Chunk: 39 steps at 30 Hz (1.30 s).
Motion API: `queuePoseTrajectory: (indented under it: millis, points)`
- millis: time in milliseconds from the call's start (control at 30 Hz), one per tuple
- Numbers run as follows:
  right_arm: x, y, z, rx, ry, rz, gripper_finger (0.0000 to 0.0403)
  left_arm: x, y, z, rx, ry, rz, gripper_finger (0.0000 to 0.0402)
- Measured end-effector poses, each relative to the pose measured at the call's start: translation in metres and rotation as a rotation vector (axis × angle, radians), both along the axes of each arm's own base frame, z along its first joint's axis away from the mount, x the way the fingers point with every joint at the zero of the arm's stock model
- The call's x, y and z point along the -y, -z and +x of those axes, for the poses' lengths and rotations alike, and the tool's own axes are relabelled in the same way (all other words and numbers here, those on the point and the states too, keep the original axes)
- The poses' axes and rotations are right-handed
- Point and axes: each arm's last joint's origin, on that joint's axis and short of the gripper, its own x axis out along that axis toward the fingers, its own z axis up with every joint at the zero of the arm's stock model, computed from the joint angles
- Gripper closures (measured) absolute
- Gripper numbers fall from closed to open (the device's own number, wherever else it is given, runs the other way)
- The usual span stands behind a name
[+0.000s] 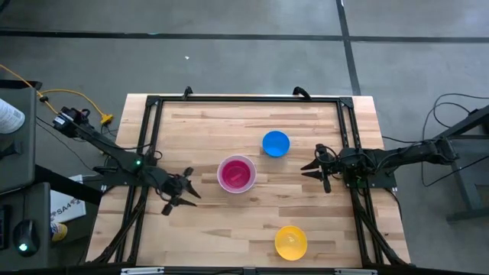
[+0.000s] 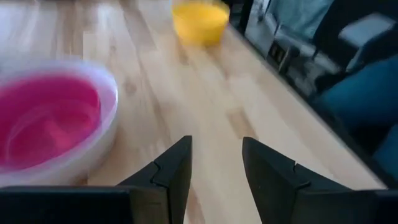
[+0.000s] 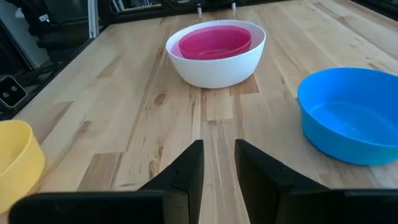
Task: Nest bowls inside each other
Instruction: Stack the blue bowl into the pink bowl
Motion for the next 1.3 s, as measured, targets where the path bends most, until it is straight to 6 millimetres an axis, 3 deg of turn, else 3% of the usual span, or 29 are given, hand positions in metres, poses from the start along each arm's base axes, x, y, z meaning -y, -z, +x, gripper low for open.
queuePoseTrajectory:
  millis: [667, 1300]
  points:
    - [0.0, 0.001, 0.0, -0.006, -0.002, 0.0, 0.0319, -0.02, 0.031, -0.036, 0.115, 0.03, 0.006, 0.0261]
    - [0.0, 0.0, 0.0, -0.001, -0.001, 0.0, 0.0319, -0.025, 0.047, -0.046, 0.082, 0.066, 0.032, 0.0261]
